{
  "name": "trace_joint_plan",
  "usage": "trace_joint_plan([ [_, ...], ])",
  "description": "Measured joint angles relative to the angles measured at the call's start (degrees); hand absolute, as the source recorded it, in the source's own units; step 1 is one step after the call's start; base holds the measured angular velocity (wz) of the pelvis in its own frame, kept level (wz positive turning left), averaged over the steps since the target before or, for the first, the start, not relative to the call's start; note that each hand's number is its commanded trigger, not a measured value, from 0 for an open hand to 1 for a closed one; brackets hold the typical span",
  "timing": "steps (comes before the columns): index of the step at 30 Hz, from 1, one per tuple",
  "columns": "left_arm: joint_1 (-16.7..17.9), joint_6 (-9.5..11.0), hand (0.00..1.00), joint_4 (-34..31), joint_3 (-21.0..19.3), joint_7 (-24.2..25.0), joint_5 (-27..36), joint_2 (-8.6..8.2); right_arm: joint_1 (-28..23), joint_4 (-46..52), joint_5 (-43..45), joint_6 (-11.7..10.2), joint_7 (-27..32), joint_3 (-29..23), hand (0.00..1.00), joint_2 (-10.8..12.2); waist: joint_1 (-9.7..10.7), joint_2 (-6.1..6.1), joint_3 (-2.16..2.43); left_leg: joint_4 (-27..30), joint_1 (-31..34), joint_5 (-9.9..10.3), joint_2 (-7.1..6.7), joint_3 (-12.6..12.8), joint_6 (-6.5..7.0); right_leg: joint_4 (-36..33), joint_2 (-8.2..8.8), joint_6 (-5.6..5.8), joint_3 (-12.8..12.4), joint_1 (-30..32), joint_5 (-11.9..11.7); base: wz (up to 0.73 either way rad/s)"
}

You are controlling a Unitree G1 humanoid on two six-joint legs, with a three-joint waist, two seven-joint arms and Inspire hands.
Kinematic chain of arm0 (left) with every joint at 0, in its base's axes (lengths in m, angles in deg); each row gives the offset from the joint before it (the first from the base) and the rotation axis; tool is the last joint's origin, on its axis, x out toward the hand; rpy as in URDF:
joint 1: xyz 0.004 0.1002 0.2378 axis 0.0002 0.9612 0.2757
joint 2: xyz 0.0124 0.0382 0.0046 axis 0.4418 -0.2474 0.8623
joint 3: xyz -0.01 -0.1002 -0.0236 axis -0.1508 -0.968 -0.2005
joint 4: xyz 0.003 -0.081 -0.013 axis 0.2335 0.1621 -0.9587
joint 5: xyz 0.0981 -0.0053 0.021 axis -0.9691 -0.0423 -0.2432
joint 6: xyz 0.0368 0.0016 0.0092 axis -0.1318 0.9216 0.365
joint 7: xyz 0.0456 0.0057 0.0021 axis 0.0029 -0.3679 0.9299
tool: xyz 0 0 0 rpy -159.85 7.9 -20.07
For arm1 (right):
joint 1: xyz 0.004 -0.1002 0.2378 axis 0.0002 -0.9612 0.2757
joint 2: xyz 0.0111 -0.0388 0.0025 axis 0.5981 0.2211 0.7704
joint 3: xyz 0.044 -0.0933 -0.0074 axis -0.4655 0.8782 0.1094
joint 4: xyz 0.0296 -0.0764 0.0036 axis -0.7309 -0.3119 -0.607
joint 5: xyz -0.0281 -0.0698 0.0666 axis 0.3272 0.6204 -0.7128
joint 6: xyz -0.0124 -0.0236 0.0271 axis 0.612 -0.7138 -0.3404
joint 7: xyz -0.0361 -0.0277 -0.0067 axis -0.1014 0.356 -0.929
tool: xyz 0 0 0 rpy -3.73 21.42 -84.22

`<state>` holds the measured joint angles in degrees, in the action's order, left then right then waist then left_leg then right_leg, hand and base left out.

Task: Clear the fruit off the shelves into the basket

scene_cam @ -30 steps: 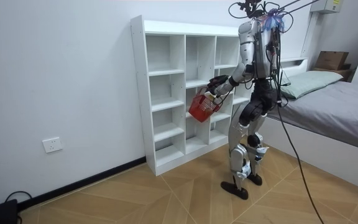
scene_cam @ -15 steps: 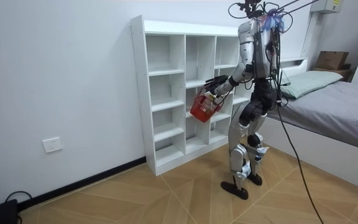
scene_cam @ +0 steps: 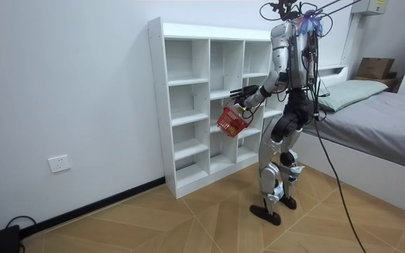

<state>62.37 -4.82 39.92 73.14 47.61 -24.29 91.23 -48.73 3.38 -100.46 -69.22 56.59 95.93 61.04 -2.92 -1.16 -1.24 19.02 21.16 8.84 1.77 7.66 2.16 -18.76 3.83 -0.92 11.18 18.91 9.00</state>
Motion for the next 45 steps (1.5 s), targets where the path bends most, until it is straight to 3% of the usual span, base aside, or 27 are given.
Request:
trace_joint_plan([
  [24,0.0,0.0,1.00,0.0,-0.2,-0.4,-0.6,0.40,-0.2,-0.1,0.4,0.0,1.3,0.0,0.00,-0.3,1.1,0.19,-0.14,0.2,-0.2,0.1,0.12,0.8,-0.11,-0.2,-0.03,0.03,-0.5,0.1,0.0,-0.01],
  [30,0.2,0.0,1.00,0.0,-2.0,-0.5,-7.4,1.39,-1.7,-0.5,2.9,-0.3,3.0,-0.1,0.00,-0.3,1.1,0.87,-0.28,-0.4,-0.9,0.1,0.22,1.9,-0.11,-0.1,-0.20,0.06,-1.6,0.1,0.1,-0.09],
  [34,1.8,0.1,1.00,0.0,-4.2,-1.5,-12.8,1.40,-3.3,-1.6,2.8,-2.9,4.7,-0.2,0.00,-0.4,1.3,0.98,-0.23,-0.4,-1.0,0.1,0.34,1.9,-0.18,0.1,-0.66,0.04,-1.6,-0.1,0.1,-0.01],
  [36,2.4,0.2,1.00,0.0,-5.6,-3.2,-15.4,1.43,-3.8,-3.1,2.8,-3.3,6.4,-0.4,0.00,-0.6,1.3,0.97,-0.23,-0.4,-0.8,0.1,0.44,1.9,-0.19,0.2,-0.76,0.01,-1.5,-0.1,0.0,0.00],
  [45,3.3,1.7,1.00,0.0,-8.7,-6.7,-19.6,1.29,-4.9,-4.5,3.0,-4.2,10.9,-2.6,0.00,-0.6,1.2,0.65,0.00,-0.4,-1.0,0.1,0.80,2.6,-0.21,1.1,-1.04,-0.12,-2.1,0.0,-0.5,-0.04],
])
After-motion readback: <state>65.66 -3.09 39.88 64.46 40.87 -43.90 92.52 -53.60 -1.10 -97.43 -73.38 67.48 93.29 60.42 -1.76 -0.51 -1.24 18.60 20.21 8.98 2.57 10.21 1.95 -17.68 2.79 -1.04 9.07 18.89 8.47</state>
